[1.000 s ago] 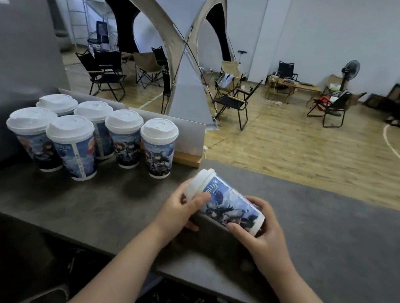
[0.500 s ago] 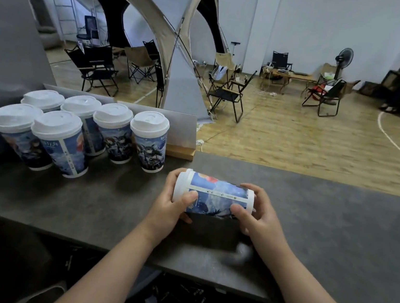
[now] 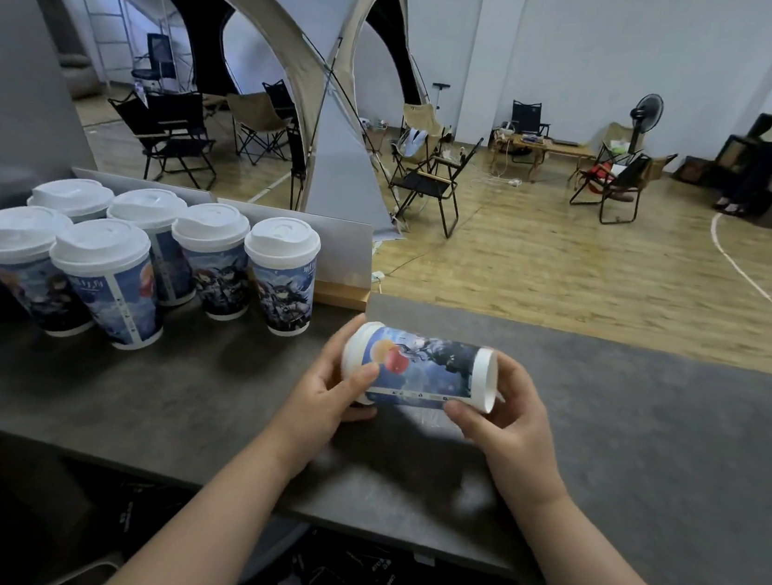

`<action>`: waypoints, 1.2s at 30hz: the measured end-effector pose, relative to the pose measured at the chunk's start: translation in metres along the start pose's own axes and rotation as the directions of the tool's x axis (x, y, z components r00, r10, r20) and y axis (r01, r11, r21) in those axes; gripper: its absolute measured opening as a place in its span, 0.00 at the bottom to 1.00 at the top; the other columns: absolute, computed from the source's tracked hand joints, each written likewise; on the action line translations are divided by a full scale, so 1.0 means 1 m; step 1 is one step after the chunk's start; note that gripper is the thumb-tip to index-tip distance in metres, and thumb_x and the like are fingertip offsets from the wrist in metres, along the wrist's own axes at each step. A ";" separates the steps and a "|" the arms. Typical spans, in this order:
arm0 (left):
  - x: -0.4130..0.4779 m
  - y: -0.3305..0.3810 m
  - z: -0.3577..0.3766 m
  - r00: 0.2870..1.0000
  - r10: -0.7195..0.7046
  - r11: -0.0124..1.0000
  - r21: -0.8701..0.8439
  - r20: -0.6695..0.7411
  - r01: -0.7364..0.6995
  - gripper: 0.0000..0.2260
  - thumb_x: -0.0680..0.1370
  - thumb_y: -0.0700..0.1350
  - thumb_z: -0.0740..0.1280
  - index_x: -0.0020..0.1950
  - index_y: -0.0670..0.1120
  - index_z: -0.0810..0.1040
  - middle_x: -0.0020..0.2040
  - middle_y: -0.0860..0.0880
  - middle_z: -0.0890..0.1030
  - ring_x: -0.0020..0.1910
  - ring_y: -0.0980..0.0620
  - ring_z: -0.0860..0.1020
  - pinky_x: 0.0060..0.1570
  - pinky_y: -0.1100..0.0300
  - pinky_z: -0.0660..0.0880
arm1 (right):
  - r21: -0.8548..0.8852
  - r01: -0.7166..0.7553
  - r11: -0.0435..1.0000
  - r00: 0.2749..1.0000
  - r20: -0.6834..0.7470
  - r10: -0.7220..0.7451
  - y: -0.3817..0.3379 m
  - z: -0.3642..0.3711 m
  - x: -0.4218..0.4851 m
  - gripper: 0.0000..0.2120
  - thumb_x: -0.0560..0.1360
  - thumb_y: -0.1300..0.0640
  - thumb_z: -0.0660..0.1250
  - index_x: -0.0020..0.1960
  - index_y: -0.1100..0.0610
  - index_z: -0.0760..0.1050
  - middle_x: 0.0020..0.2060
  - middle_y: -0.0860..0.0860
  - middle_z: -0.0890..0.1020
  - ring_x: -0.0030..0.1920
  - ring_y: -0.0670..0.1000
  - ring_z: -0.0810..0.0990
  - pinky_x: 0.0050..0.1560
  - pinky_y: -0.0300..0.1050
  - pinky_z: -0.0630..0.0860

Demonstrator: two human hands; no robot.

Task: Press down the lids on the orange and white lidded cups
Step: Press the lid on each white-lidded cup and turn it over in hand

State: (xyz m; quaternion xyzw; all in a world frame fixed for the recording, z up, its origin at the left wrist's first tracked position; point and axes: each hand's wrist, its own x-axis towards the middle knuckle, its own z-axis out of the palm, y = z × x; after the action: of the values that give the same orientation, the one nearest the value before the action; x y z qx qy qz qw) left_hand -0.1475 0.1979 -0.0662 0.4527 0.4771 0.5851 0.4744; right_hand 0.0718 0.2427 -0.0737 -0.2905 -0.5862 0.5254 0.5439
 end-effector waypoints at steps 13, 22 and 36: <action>0.003 -0.007 0.010 0.996 0.029 0.935 0.349 0.081 -0.056 0.12 0.84 0.50 0.58 0.60 0.65 0.76 0.34 0.64 0.79 0.25 0.64 0.73 0.25 0.72 0.68 | -0.463 0.323 0.825 0.941 0.068 -0.331 0.012 0.004 -0.002 0.26 0.78 0.48 0.68 0.72 0.31 0.67 0.63 0.33 0.75 0.46 0.44 0.83 0.45 0.32 0.77; 0.007 -0.013 0.006 0.992 0.073 0.973 0.209 0.107 -0.094 0.13 0.81 0.55 0.59 0.57 0.75 0.77 0.35 0.48 0.73 0.28 0.61 0.67 0.28 0.71 0.65 | -0.333 0.234 0.913 0.972 0.071 -0.223 0.019 0.004 -0.001 0.22 0.77 0.48 0.69 0.71 0.45 0.73 0.65 0.38 0.75 0.50 0.51 0.85 0.43 0.43 0.83; -0.001 -0.006 0.004 0.982 0.096 0.990 0.089 0.160 -0.111 0.30 0.70 0.59 0.71 0.71 0.56 0.69 0.57 0.51 0.83 0.43 0.57 0.79 0.34 0.66 0.73 | -0.360 0.162 0.919 0.978 0.182 -0.101 0.000 0.010 -0.010 0.26 0.80 0.48 0.60 0.76 0.55 0.66 0.76 0.49 0.71 0.76 0.49 0.68 0.73 0.54 0.70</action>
State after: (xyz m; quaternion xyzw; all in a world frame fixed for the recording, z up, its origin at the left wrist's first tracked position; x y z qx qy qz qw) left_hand -0.1427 0.1980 -0.0715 0.5436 0.4425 0.5479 0.4566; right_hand 0.0649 0.2312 -0.0759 -0.3052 -0.7353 0.3881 0.4643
